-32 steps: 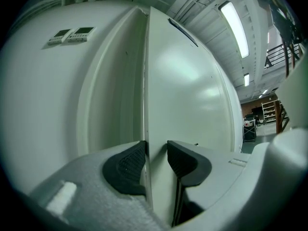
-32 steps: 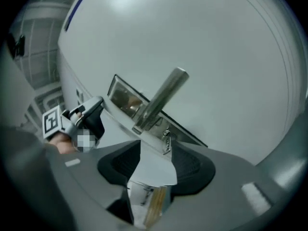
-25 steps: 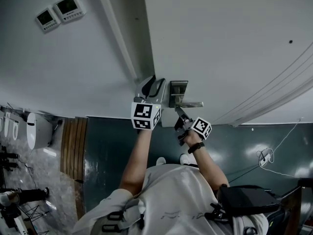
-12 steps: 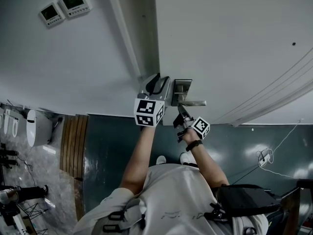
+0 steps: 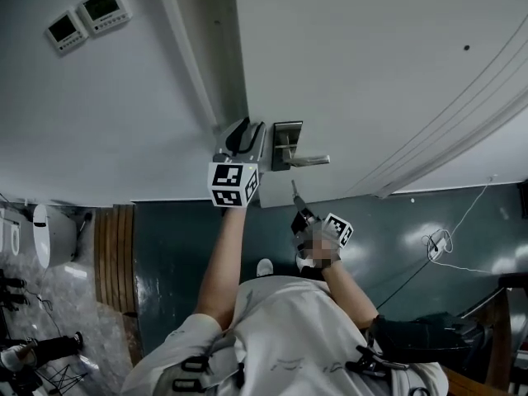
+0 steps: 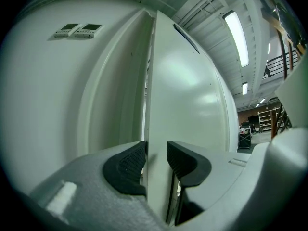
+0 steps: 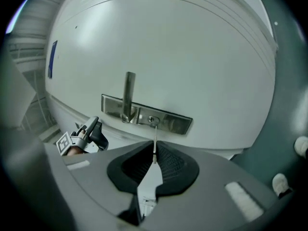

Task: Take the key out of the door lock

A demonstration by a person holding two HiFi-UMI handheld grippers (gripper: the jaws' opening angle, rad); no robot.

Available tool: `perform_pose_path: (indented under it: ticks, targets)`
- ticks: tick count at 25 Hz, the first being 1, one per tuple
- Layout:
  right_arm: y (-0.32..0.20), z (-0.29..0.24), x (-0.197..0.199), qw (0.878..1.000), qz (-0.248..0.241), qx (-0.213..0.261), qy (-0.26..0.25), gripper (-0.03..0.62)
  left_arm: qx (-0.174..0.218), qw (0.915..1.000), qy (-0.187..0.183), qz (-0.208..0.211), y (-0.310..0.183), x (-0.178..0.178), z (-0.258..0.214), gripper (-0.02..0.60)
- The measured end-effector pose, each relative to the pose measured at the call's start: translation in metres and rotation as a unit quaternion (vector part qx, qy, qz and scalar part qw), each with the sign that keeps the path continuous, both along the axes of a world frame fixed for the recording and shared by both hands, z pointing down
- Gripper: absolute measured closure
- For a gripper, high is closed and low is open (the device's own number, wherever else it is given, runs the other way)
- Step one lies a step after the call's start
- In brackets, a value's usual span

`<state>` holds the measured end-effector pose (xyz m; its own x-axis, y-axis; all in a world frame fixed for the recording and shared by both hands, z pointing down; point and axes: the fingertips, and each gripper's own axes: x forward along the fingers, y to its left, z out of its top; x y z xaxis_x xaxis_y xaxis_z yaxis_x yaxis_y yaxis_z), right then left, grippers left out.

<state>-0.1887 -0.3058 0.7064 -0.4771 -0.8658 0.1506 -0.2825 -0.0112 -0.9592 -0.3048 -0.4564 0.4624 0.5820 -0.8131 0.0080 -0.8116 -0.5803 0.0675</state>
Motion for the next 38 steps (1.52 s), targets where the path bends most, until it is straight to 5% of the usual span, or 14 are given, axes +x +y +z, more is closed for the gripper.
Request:
perform_pose_path:
  ticks: [7,14,18,20,22,27,32,35,38]
  targets:
    - [0.036,-0.06,0.031,0.98,0.016,0.077,0.184,0.568,0.001,0.9995,0.015,0.028,0.048,-0.002,0.015,0.44]
    - [0.063,-0.144,0.045,0.918,0.011,0.161,0.362,0.568,-0.039,0.9966,0.031,0.065,0.116,0.029,0.05,0.44]
    - [0.077,-0.187,0.068,0.887,0.027,0.207,0.413,0.568,-0.01,0.9976,0.019,0.065,0.155,0.058,0.029,0.444]
    - [0.091,-0.201,0.078,0.881,0.03,0.228,0.413,0.568,0.009,0.9988,0.018,0.044,0.178,0.065,0.017,0.578]
    - [0.114,-0.207,0.086,0.874,0.021,0.244,0.419,0.568,0.009,0.9997,0.016,0.014,0.206,0.072,0.019,0.58]
    - [0.187,-0.207,0.116,0.806,-0.013,0.28,0.522,0.568,-0.026,0.9994,-0.011,-0.021,0.302,0.109,0.059,0.58]
    - [0.217,-0.207,0.116,0.811,-0.038,0.291,0.506,0.568,-0.026,0.999,-0.031,-0.018,0.353,0.123,0.06,0.58]
    - [0.22,-0.223,0.109,0.803,-0.031,0.311,0.508,0.568,-0.008,0.9998,-0.019,-0.005,0.349,0.123,0.041,0.58]
    - [0.206,-0.23,0.111,0.814,-0.005,0.305,0.495,0.568,0.015,0.9994,-0.03,0.008,0.332,0.116,0.028,0.58]
